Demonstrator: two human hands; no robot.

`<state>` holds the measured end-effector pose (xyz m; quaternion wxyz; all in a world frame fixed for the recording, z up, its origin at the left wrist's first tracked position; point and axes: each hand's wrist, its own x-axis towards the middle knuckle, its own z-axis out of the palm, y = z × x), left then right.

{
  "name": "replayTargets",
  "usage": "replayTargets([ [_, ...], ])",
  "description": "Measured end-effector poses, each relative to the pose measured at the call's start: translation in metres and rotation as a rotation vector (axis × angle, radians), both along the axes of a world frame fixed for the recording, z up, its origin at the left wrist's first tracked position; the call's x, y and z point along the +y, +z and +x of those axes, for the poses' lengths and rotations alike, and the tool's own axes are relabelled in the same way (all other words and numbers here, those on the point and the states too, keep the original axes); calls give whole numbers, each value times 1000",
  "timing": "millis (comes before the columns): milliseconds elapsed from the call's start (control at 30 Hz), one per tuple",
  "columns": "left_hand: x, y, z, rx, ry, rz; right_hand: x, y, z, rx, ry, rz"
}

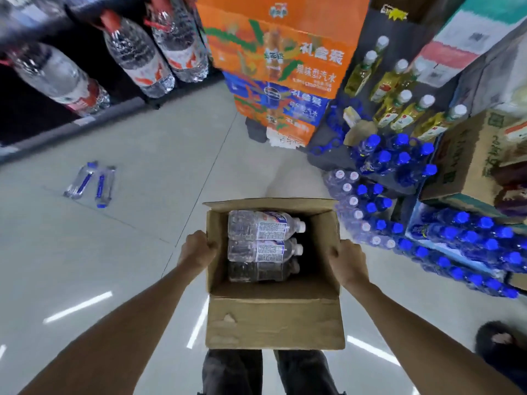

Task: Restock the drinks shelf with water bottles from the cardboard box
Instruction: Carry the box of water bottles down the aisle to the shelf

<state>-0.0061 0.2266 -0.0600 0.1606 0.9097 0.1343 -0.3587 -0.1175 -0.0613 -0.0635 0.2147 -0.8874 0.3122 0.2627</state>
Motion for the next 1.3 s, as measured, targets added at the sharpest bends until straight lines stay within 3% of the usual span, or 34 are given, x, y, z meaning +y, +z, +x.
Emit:
replayTargets([
  [467, 219, 66, -69, 3, 520, -27, 197, 78, 111, 12, 549, 2],
  [933, 491, 141, -98, -62, 973, -39, 530, 146, 199, 6, 927, 28],
  [1300, 722, 143, -109, -80, 1267, -20, 820, 159, 258, 36, 1228, 83],
])
